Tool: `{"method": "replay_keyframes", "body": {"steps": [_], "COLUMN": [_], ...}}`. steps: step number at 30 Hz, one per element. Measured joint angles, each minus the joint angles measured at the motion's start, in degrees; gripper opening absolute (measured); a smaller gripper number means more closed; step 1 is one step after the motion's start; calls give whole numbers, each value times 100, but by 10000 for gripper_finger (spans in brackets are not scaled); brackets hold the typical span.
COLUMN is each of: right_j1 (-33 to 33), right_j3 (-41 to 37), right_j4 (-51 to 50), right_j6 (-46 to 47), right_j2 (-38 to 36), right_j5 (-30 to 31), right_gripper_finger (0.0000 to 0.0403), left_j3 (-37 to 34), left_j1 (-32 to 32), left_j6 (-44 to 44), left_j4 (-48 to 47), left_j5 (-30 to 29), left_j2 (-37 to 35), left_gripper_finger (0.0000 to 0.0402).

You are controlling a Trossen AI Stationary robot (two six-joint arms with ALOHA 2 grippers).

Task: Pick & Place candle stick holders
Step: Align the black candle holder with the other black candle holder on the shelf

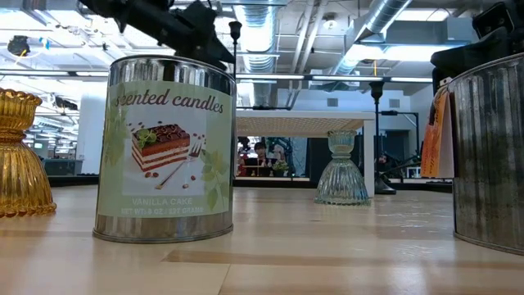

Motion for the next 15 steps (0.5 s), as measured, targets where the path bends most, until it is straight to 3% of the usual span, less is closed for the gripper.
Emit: {"method": "replay_keyframes", "body": {"steps": [7,15], "right_j1": [0,2], "right_j3": [-2,-2], "right_j4": [0,0], "right_j6": [0,0], "right_j2": [0,-2], "right_j5": [0,0], "right_gripper_finger": [0,0], "left_j3": [2,2], "left_j1": [-193,-422], "left_j6": [-876,-986], "left_j4": [-972,-1163], "left_j5": [26,860], "left_j2": [-608,-910], "left_gripper_finger": [226,219]}}
